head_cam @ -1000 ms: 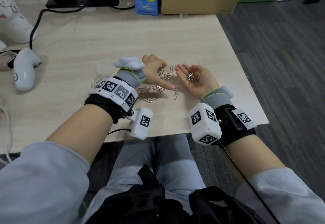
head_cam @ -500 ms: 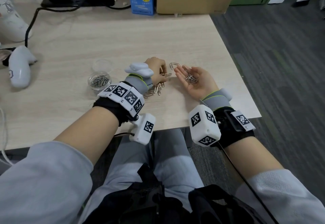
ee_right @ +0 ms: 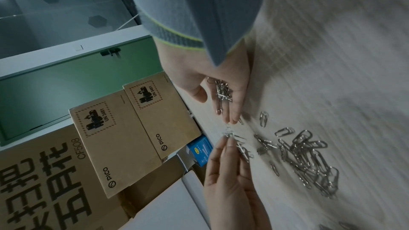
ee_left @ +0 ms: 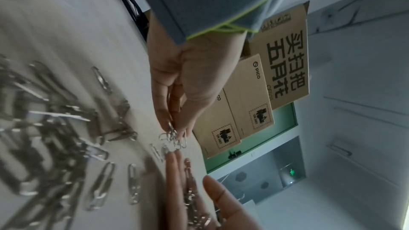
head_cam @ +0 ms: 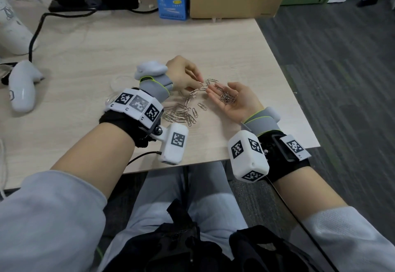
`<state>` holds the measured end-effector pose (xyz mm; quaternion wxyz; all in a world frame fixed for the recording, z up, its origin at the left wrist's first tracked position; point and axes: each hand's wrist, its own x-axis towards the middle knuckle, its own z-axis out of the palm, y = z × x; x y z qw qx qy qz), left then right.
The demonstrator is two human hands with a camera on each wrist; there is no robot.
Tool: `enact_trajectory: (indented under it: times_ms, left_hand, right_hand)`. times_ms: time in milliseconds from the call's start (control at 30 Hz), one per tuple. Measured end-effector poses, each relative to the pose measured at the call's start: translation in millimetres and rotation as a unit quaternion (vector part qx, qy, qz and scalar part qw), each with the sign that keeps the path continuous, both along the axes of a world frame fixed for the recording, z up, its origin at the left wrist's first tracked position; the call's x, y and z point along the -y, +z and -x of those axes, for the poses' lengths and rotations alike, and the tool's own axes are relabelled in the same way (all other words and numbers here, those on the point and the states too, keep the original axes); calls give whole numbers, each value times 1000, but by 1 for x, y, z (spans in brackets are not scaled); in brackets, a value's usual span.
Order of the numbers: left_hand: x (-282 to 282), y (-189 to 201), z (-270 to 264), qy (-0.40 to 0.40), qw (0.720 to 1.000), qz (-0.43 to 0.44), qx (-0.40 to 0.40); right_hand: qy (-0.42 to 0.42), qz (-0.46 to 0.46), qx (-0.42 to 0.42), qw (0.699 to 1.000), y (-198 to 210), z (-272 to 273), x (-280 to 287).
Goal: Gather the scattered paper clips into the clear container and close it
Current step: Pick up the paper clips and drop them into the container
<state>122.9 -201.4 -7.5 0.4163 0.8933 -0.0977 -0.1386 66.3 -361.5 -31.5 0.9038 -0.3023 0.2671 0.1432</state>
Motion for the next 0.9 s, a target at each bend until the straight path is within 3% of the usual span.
enact_trajectory:
  times_ms: [167, 333, 433, 533, 600, 667, 733, 800, 900]
  left_hand:
    - [22, 15, 0, -111, 991, 70, -5]
    - [44, 16, 0, -144, 989, 32, 23]
    - [51, 17, -1, -176, 983, -4, 49]
    - [54, 19, -2, -165, 983, 8, 74]
    - [53, 18, -6, -117, 986, 21, 120]
    - [49, 11, -12, -65, 988, -12, 139]
    - [44, 2, -15, -44, 991, -67, 104]
    - [43, -3, -9, -73, 990, -106, 54]
    - [46, -8, -1, -123, 975, -168, 74]
  right_hand:
    - [22, 5, -1, 1000, 3, -8, -6]
    - [12, -61, 24, 998, 9, -13, -5]
    - [12, -55, 21, 998, 6, -16, 1]
    - [-25, -53, 7, 998, 5, -18, 7]
    - [-38, -65, 9, 997, 3, -18, 12]
    - [-39, -63, 14, 997, 2, -17, 16]
    - [-51, -62, 18, 997, 0, -15, 23]
    - [-61, -65, 17, 996, -1, -13, 28]
    - [-69, -71, 18, 995, -1, -11, 29]
